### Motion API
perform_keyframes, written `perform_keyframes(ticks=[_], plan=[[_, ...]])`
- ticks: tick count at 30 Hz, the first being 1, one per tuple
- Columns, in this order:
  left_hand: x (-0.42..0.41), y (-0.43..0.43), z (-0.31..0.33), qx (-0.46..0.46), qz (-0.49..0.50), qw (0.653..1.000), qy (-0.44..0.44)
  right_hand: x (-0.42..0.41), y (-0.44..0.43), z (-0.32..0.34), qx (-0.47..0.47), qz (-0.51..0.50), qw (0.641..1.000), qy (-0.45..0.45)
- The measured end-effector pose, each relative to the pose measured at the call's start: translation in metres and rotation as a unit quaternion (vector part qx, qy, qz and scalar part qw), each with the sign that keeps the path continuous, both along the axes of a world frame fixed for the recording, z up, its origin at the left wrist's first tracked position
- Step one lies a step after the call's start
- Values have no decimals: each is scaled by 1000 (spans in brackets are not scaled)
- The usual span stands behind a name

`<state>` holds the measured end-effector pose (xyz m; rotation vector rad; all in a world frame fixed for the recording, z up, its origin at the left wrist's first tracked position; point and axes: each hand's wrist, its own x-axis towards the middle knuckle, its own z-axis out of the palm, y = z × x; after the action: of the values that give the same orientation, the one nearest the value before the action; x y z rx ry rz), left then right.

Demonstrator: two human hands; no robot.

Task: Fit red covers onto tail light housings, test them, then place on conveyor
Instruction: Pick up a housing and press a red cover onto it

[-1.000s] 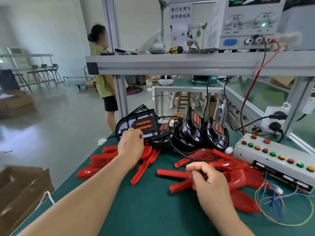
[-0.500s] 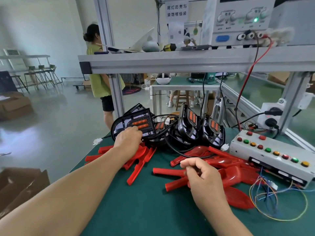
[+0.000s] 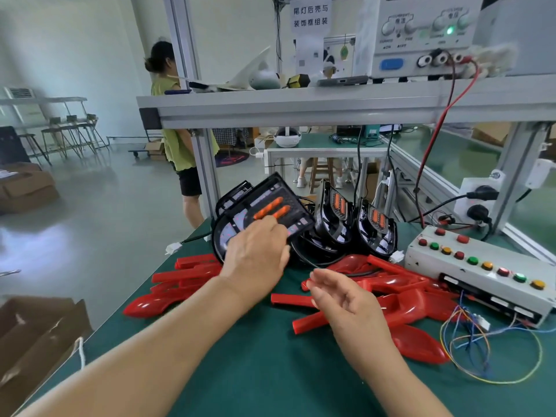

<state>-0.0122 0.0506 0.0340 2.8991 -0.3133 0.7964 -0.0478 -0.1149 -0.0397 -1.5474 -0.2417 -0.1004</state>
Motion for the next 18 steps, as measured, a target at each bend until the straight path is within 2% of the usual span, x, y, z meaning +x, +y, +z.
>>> perform_keyframes(ticks=[3, 6, 9, 12, 14, 16, 18], plan=[[-25, -35, 6, -40, -35, 998, 30, 3, 0, -1, 123, 105, 987, 20], [-43, -62, 9, -98, -78, 990, 67, 1, -4, 6, 164, 186, 968, 21], [-49, -74, 14, -219, -141, 960, 103, 1, -12, 10, 252, 183, 949, 53], [-53, -76, 13, -295, -220, 916, 158, 3, -16, 16, 320, 136, 934, 85], [-53, -72, 11, -356, -228, 889, 174, 5, -16, 17, 359, 106, 921, 104], [-48, -64, 11, -434, -207, 868, 126, 8, -17, 16, 397, 90, 907, 107], [-38, -48, 13, -471, -163, 867, 18, 10, -19, 17, 422, 65, 898, 106]])
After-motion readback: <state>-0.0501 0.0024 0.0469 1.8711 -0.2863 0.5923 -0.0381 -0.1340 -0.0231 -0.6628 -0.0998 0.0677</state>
